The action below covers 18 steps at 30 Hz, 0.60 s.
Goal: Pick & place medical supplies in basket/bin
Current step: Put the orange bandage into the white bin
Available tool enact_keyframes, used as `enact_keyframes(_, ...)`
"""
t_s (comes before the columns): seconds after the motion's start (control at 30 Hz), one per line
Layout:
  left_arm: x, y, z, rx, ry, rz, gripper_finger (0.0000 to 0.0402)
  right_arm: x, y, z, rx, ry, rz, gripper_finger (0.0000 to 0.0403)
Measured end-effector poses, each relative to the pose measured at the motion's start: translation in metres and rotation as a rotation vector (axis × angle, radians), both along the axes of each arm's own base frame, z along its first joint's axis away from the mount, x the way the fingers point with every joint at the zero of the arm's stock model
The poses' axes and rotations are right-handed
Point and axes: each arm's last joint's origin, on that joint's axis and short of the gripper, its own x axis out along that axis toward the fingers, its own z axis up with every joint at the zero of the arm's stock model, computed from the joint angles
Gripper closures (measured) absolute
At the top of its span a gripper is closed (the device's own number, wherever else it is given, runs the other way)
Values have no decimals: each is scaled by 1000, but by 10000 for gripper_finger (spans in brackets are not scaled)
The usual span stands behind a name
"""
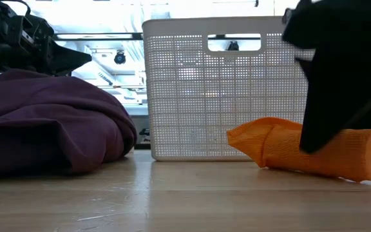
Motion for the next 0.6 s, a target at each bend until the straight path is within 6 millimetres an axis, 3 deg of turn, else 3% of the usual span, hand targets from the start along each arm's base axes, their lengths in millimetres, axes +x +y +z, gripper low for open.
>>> enact_keyframes(0.13,0,0,0,-1,3,0,400,4,1,-12,14,-1,-7,76)
enact_keyframes(0.37,0,0,0,-1,5,0,400,1,-1,-16,41,37,-19,82)
enact_keyframes(0.6,0,0,0,-1,3,0,400,1,-1,-16,60,50,-4,165)
